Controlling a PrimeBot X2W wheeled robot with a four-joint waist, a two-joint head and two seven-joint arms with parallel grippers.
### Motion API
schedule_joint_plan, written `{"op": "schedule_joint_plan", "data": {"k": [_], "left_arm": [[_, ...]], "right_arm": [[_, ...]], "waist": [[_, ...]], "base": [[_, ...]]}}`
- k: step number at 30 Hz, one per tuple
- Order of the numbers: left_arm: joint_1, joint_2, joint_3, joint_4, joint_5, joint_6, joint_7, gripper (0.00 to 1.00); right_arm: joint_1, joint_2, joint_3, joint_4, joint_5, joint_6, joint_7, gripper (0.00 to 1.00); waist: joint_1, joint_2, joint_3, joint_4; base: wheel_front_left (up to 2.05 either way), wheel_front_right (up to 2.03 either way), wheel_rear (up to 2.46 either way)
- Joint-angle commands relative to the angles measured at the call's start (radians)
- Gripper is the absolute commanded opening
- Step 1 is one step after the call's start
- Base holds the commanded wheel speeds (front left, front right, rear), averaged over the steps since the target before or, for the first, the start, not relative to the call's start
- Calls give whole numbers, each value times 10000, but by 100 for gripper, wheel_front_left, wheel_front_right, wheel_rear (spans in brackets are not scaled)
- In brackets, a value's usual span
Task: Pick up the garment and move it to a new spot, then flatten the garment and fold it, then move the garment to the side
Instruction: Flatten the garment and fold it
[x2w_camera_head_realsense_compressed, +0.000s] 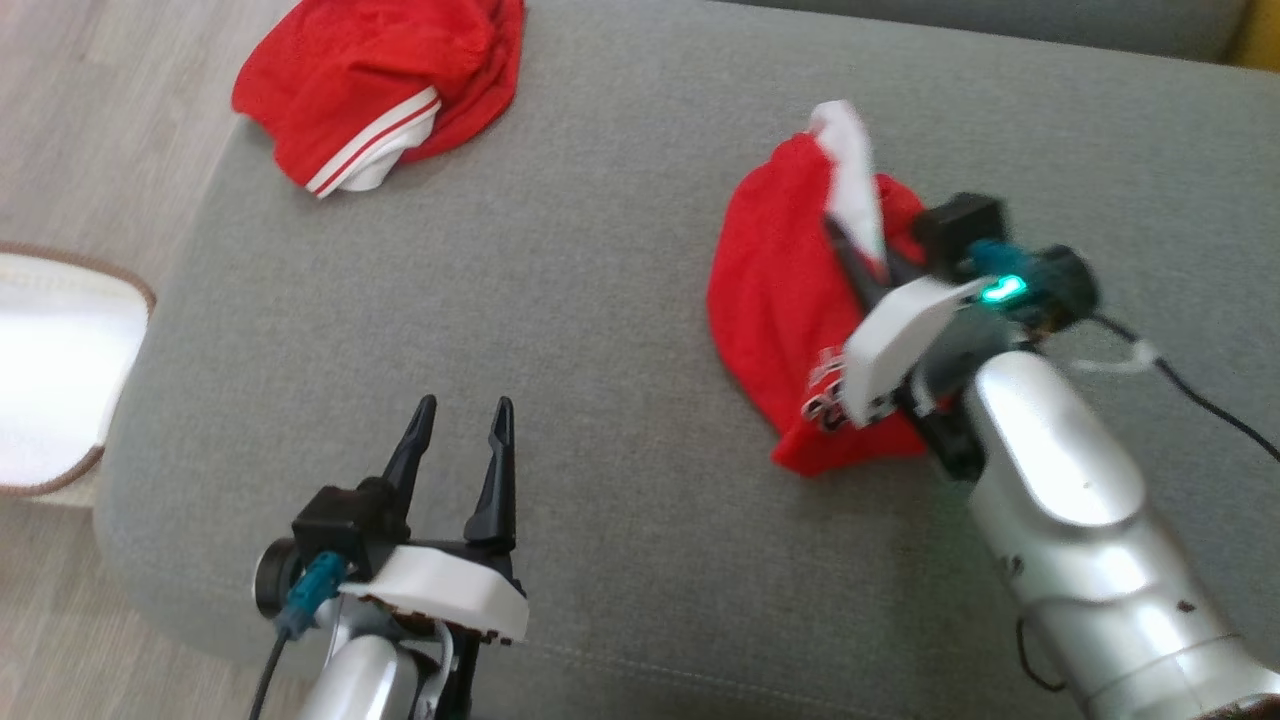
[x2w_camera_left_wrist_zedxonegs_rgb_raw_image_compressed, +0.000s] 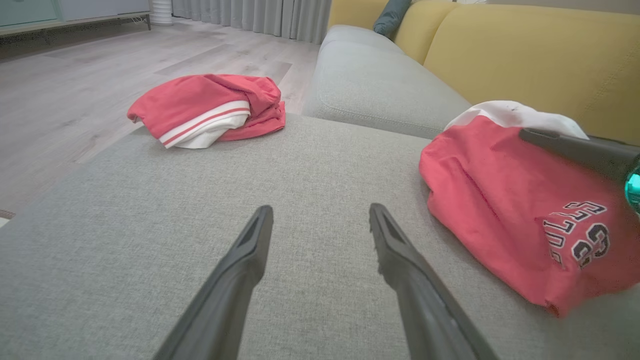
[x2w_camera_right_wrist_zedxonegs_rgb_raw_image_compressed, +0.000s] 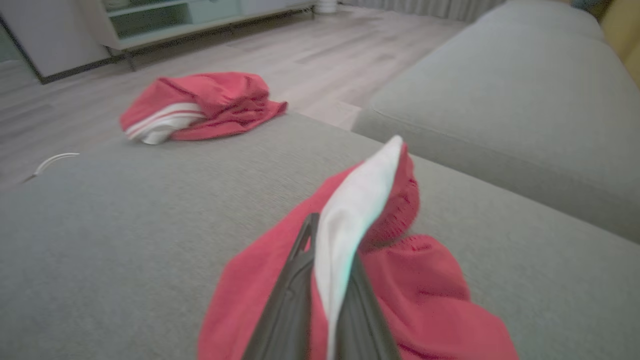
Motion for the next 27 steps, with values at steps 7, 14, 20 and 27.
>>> {"op": "schedule_joint_plan", "data": {"k": [7, 14, 20, 27], "left_arm": [[-250, -8, 509, -369, 191, -49, -122, 100], [-146, -8, 624, -385, 256, -73, -122, 100], [-60, -8, 621, -426, 317, -132, -122, 100], [32, -8, 648, -451, 354, -154, -122, 100]], "right_arm": [[645, -1108, 3337, -2780, 1481, 73, 297, 0], [1355, -2807, 4351, -5413, 2440, 73, 1230, 0], [2124, -4820, 4215, -7681, 3117, 73, 2836, 0], [3045, -5943, 2817, -8865, 3538, 73, 3710, 0]], "waist": [[0, 0, -384, -475], [0, 0, -598, -762], [0, 0, -716, -925], [0, 0, -734, -1110]], "base": [[0, 0, 0], [0, 0, 0], [0, 0, 0], [0, 0, 0]]}}
